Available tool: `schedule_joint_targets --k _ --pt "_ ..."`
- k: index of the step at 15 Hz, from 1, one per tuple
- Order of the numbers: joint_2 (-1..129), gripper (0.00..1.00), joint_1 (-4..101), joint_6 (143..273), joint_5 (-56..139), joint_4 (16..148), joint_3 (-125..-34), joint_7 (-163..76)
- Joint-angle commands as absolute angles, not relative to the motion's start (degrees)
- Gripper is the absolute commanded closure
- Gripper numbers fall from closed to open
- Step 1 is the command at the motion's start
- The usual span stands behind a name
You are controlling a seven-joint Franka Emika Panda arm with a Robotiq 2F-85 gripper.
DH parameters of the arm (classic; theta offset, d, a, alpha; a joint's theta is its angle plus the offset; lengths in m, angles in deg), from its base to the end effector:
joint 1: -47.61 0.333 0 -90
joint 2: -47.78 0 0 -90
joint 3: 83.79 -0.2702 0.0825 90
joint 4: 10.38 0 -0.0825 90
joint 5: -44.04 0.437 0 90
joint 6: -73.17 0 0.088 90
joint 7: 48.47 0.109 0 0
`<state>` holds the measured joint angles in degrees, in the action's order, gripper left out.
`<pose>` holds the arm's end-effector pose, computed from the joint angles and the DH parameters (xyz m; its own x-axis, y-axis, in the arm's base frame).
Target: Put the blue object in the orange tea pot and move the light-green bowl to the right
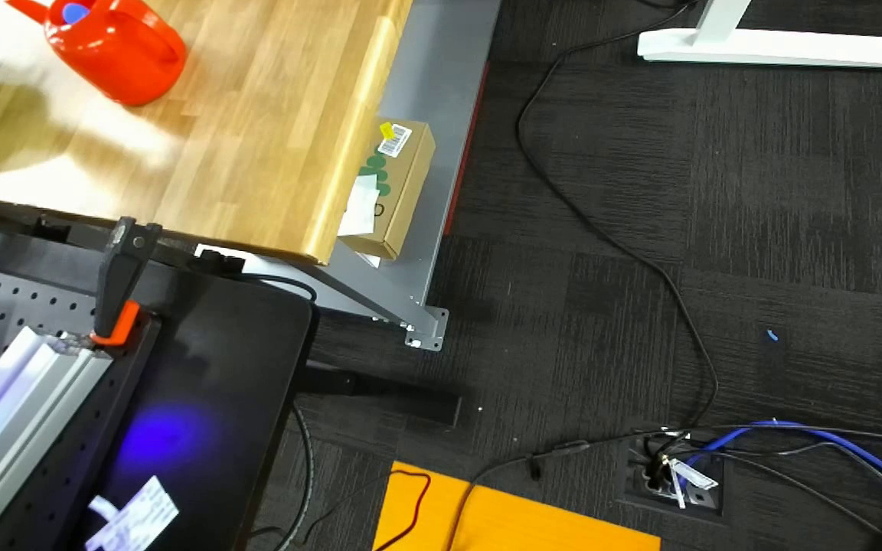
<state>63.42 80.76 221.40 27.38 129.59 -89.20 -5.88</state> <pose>0.3700 0.3072 0.0881 0.9828 0.1809 -0.0362 0.1844 -0.9695 0.1614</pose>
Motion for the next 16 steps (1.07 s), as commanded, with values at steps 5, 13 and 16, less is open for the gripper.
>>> schedule_joint_targets --k 5,13,16 --pt "53.1 0.98 78.9 228.9 18.1 140.7 -90.0 8.8" --pt "45.3 0.98 78.8 232.8 8.1 149.1 -88.2 23.2" --pt "44.4 0.98 78.6 233.1 5.2 149.9 -88.0 27.9"
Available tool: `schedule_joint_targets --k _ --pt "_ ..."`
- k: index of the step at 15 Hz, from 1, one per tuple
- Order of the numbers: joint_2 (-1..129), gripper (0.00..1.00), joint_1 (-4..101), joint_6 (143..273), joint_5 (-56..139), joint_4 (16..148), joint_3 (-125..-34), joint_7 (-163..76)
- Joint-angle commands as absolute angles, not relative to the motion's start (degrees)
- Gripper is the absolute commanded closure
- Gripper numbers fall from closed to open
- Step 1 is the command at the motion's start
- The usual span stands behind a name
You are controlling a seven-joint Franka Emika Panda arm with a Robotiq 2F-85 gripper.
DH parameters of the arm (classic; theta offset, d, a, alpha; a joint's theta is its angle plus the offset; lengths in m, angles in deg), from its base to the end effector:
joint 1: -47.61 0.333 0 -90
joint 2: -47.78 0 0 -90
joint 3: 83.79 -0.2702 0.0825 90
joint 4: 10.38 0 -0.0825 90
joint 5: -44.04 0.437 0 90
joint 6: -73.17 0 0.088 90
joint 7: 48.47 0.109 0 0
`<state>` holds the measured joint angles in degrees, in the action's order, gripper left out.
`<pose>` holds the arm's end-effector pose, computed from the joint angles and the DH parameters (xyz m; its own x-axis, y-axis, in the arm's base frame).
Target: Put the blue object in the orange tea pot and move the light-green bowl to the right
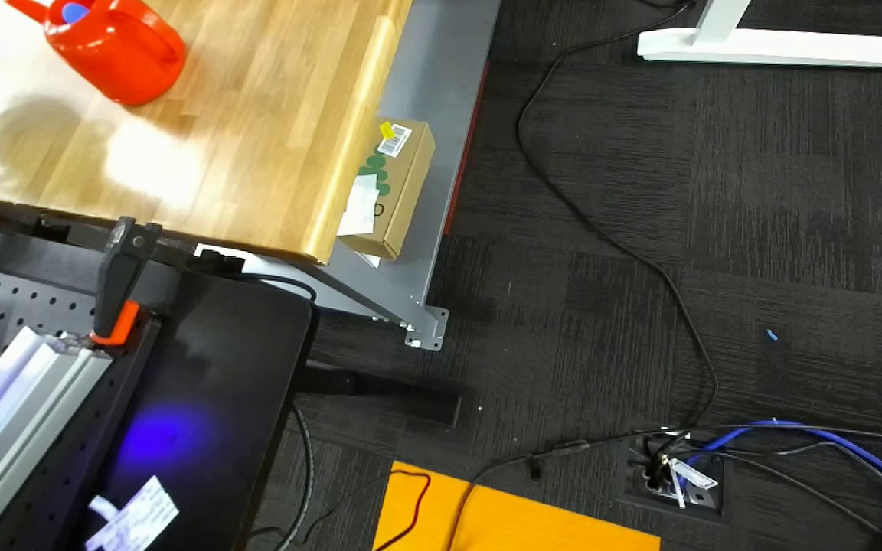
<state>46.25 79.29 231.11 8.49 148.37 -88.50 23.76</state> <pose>0.3106 0.2577 0.1234 0.9793 -0.0359 0.1991 -0.0612 -0.9906 0.1222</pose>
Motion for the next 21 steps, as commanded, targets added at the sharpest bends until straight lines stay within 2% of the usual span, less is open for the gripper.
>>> schedule_joint_targets --k 1,12,21 --pt "45.4 0.98 78.6 233.0 4.4 148.6 -88.0 29.6" --pt "44.7 0.98 77.6 233.3 -6.3 148.9 -85.7 50.2" --pt "48.3 0.98 75.7 243.2 -32.6 148.6 -81.7 76.8"
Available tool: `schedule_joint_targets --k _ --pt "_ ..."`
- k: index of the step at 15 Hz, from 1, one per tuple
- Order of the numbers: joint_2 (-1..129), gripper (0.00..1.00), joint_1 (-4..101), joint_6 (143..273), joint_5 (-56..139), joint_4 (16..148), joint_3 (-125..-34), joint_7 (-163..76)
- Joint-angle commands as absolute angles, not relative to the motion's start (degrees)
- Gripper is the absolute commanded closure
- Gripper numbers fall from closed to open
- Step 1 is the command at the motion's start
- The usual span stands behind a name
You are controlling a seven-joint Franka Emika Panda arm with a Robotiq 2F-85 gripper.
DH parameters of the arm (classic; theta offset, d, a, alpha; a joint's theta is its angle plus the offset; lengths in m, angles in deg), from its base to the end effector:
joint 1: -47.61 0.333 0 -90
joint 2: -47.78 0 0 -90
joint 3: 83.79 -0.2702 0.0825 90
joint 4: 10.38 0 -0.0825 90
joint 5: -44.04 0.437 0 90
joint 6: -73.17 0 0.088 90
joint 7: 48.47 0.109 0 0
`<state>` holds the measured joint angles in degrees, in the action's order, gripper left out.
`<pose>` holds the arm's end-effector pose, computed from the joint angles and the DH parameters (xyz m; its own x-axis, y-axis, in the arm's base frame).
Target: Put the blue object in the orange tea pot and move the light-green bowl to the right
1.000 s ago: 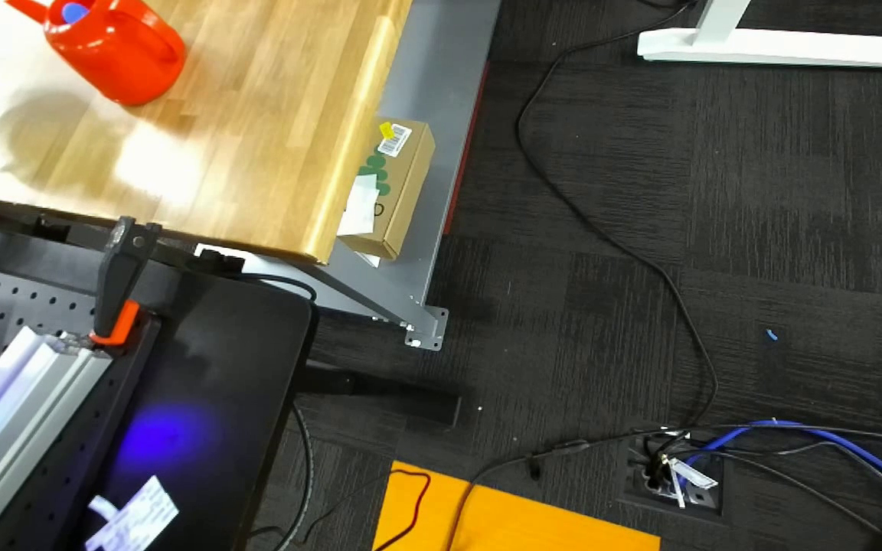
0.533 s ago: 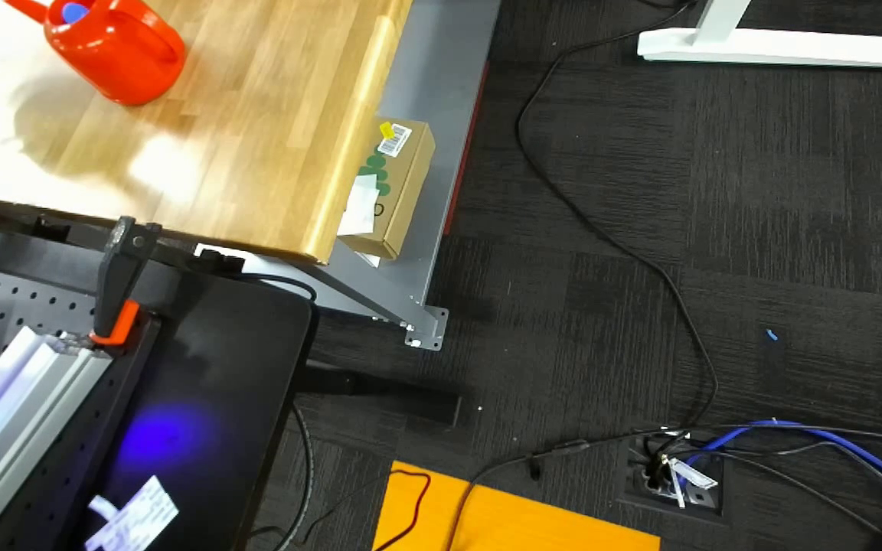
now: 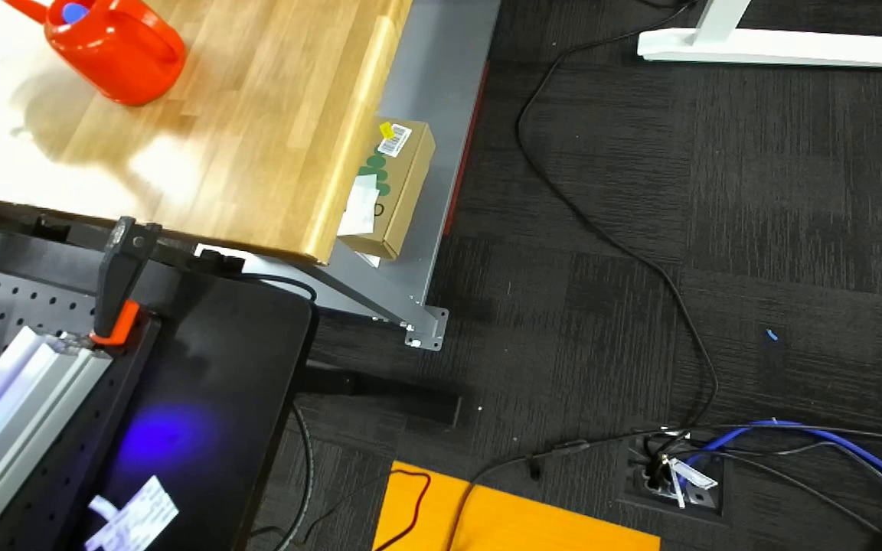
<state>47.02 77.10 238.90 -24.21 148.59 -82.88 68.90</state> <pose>0.3122 0.2319 0.1189 0.8564 -0.3795 0.3500 -0.3787 -0.9226 -0.0738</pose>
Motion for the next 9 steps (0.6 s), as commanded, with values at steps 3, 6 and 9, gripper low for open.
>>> schedule_joint_targets --k 3,6,9 --pt "49.1 0.98 75.4 245.4 -41.8 148.7 -80.3 85.5" --pt "49.9 0.98 75.6 247.1 -48.7 148.4 -79.4 91.7" --pt "51.0 0.98 75.7 248.4 -54.1 147.6 -78.9 96.6"
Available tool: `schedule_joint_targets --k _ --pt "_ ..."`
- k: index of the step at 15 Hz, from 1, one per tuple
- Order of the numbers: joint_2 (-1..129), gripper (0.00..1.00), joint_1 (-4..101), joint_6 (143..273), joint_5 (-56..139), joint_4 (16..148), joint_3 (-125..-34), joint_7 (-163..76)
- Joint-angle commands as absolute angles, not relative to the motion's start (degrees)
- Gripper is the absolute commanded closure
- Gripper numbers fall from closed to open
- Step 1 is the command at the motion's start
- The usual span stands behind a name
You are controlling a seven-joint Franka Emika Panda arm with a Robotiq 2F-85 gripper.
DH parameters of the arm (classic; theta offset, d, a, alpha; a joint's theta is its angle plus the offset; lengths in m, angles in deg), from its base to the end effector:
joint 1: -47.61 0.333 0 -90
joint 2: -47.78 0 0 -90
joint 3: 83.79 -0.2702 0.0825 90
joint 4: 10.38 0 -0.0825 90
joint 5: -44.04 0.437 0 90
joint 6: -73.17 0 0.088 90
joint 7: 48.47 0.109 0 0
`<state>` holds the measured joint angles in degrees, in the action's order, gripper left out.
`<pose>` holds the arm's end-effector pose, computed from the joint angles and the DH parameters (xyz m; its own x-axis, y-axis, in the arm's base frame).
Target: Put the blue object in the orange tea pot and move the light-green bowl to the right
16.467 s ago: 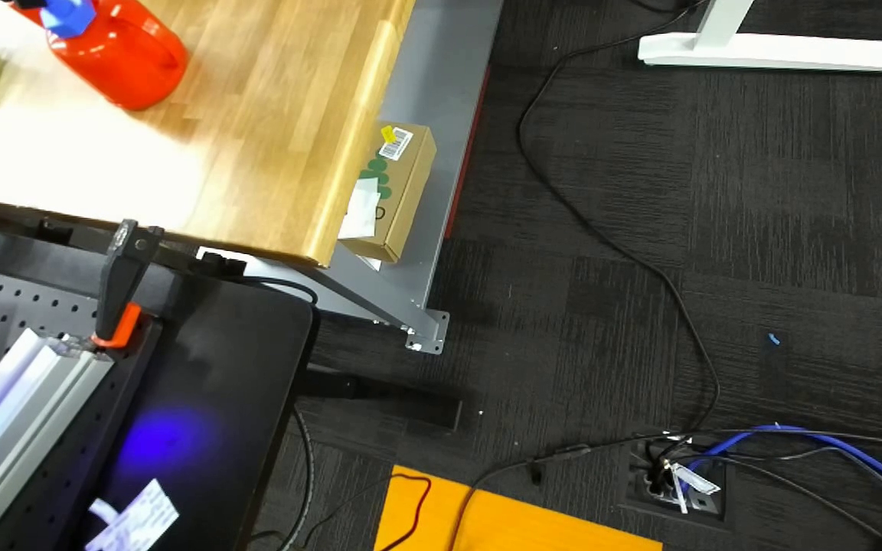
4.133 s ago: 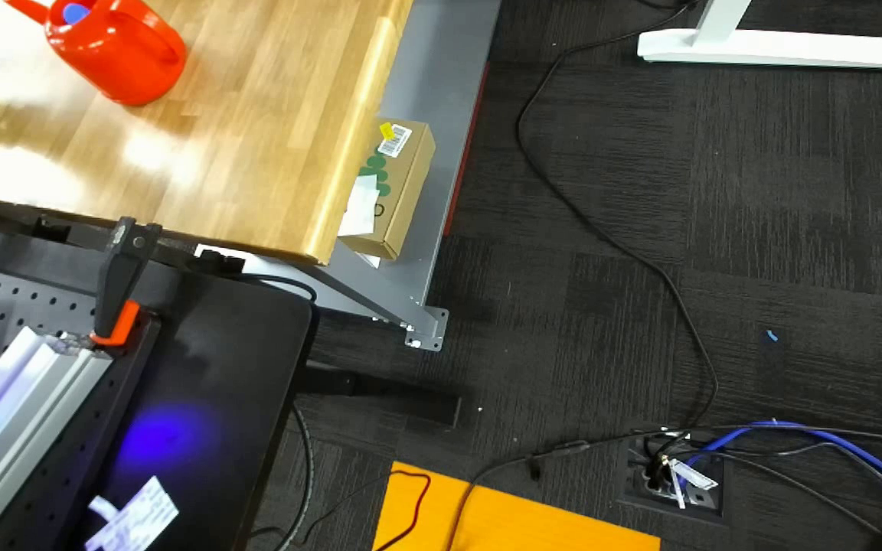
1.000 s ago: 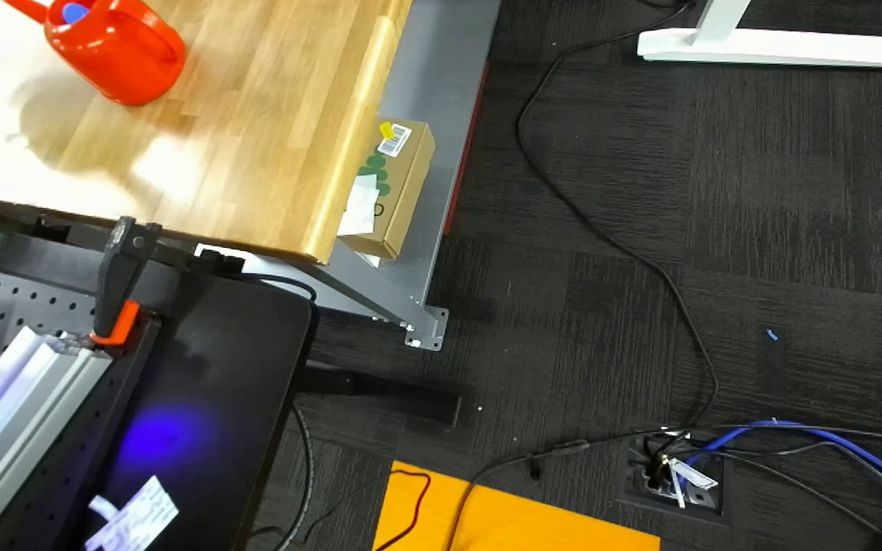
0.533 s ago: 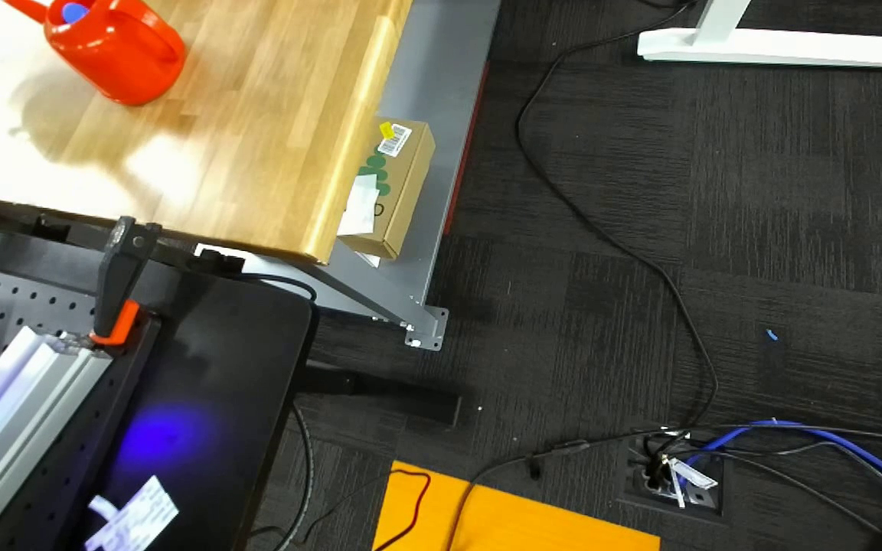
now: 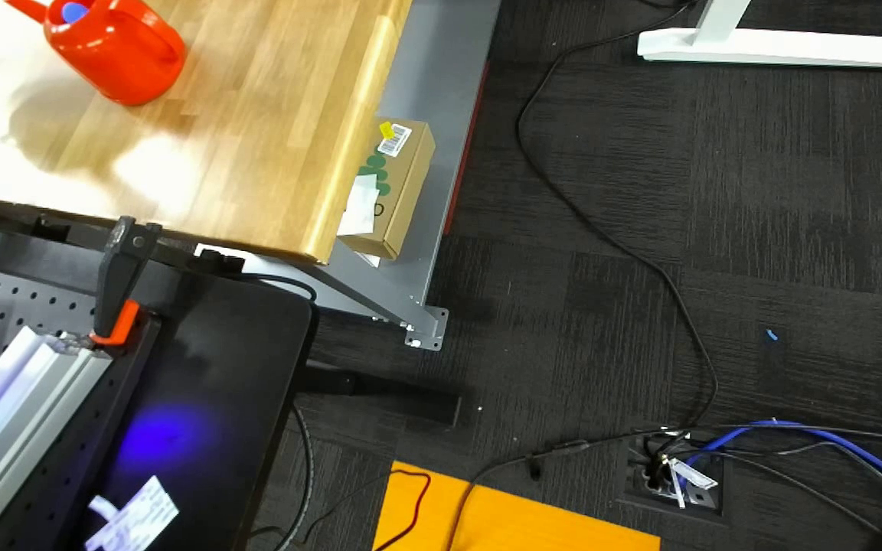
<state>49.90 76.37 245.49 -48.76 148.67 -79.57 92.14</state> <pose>0.2857 0.2095 0.0983 0.8521 -0.4169 0.3165 -0.3863 -0.9089 -0.1572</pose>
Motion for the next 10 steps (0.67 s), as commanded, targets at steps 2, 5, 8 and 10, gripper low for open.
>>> schedule_joint_targets --k 2,5,8,10 --pt "52.0 0.98 75.7 249.3 -57.2 146.8 -78.8 99.5" --pt "54.4 0.98 75.5 250.4 -60.5 145.6 -78.8 103.2" --pt "55.7 0.98 74.7 252.0 -58.5 145.0 -78.5 100.8" --pt "56.7 0.98 74.1 252.6 -58.5 144.3 -78.5 100.8"
